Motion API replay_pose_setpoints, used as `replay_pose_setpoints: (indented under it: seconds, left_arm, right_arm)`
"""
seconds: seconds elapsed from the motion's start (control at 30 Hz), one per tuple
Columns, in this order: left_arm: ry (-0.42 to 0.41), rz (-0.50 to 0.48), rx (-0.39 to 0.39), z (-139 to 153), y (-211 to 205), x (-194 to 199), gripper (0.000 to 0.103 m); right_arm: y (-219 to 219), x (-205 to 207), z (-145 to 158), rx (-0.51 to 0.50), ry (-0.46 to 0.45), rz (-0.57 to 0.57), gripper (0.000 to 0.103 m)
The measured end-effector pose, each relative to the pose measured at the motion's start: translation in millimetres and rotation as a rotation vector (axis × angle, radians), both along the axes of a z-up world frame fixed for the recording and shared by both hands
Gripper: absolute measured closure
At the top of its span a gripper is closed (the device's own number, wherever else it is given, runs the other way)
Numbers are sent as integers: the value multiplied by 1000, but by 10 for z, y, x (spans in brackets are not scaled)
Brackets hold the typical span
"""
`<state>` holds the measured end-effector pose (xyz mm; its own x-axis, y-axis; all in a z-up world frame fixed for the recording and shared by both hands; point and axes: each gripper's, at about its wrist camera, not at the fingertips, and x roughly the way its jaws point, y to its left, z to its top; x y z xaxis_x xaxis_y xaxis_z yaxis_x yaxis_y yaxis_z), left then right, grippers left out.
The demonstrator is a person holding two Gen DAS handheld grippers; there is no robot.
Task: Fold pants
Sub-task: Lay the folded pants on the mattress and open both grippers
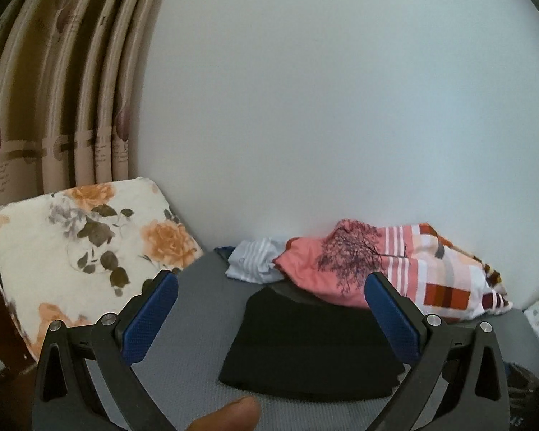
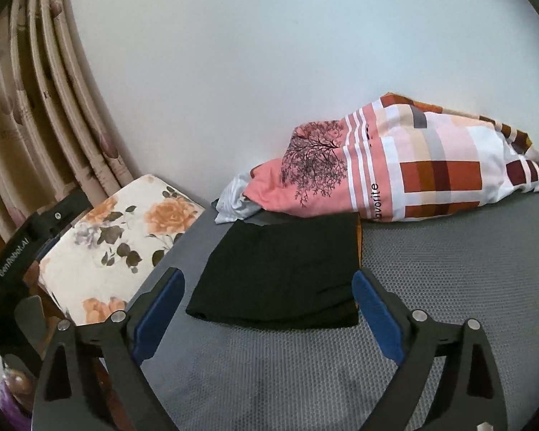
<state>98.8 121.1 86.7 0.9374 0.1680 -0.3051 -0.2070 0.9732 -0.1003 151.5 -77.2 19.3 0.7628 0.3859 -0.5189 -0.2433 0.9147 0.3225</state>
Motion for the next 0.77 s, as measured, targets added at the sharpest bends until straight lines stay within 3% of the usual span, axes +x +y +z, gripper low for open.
replay_pose_setpoints:
  seconds: [0.13, 0.4, 0.53, 0.77]
  left_arm:
    - [5, -20, 51, 34, -72, -87, 0]
    - [35, -58, 57, 28, -90, -175, 0]
    - [26, -68, 113, -15, -156, -199, 0]
    - [43, -80, 96, -75, -213, -222, 0]
  right_arm:
    - [28, -99, 76, -17, -15, -13, 8]
    - [48, -190, 141, -19, -13, -18, 6]
    - [81, -203, 92, -35, 3, -11, 6]
    - [103, -216, 48, -57, 23, -28, 5]
